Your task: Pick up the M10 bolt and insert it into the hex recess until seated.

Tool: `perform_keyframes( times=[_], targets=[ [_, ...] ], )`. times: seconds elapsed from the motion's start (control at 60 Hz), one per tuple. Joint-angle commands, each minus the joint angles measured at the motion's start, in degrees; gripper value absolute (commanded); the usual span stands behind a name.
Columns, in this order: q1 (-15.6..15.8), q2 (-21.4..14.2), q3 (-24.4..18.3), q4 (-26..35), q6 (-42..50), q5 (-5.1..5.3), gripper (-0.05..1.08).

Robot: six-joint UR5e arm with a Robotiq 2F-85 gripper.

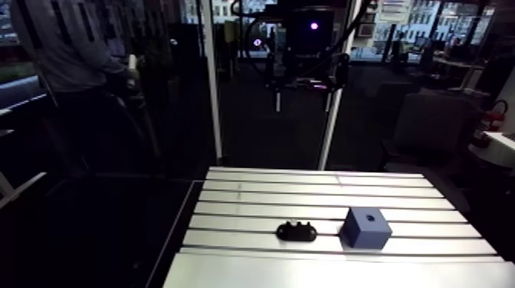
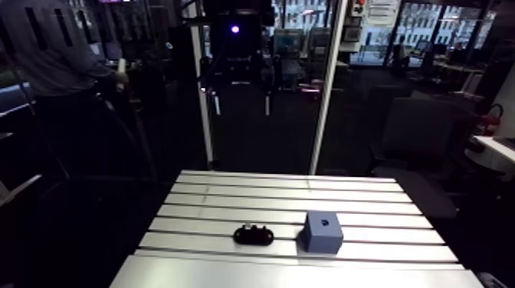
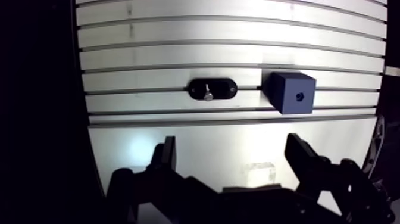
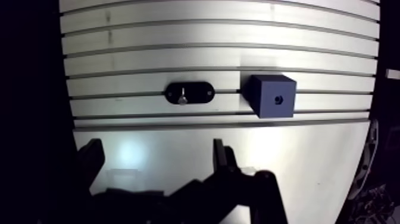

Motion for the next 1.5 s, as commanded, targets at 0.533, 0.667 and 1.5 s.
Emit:
perform_keyframes(
  times=[0.533, 0.667, 1.5],
  targets=[
    [0.1, -0.5, 4.4, -0.4, 0.0, 0.26, 0.01],
    [0.1, -0.4, 5.5, -1.6, -0.2, 0.26, 0.01],
    [-2.6, -0.4, 23.3, -25.7, -1.7, 0.44, 0.01]
  ],
)
